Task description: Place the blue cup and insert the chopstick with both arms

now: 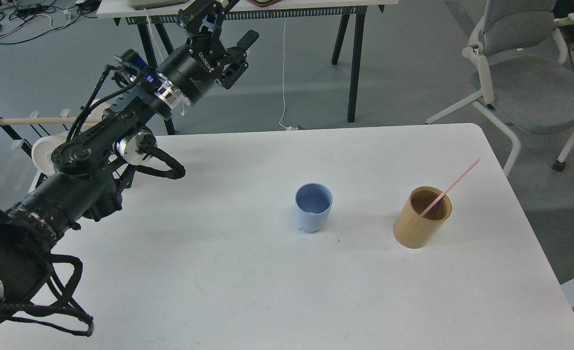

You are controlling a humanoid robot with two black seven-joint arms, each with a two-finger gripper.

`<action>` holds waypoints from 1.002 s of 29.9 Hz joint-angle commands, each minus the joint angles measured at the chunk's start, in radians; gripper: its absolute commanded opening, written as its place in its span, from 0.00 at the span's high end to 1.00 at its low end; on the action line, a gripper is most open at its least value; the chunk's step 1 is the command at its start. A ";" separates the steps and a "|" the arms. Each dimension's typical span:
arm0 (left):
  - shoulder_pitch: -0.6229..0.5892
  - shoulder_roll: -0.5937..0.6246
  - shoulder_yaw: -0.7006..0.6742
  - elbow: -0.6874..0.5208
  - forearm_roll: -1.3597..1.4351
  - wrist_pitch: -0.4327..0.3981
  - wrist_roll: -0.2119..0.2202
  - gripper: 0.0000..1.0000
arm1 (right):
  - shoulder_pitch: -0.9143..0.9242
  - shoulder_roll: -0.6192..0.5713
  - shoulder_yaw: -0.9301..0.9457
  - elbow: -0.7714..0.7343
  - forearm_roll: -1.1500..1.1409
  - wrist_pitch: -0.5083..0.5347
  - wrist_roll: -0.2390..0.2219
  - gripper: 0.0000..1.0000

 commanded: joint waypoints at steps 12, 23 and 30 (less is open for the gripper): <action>0.046 -0.002 -0.007 -0.003 0.000 0.000 0.000 0.13 | -0.231 0.174 -0.408 0.088 -0.033 -0.818 0.000 0.10; 0.061 0.002 -0.004 -0.003 0.000 0.000 0.000 0.12 | -0.313 0.475 -0.393 -0.091 -0.027 -0.818 0.000 0.15; 0.067 0.004 -0.004 -0.003 0.000 0.000 0.000 0.12 | -0.313 0.526 -0.376 -0.094 0.013 -0.818 0.000 0.34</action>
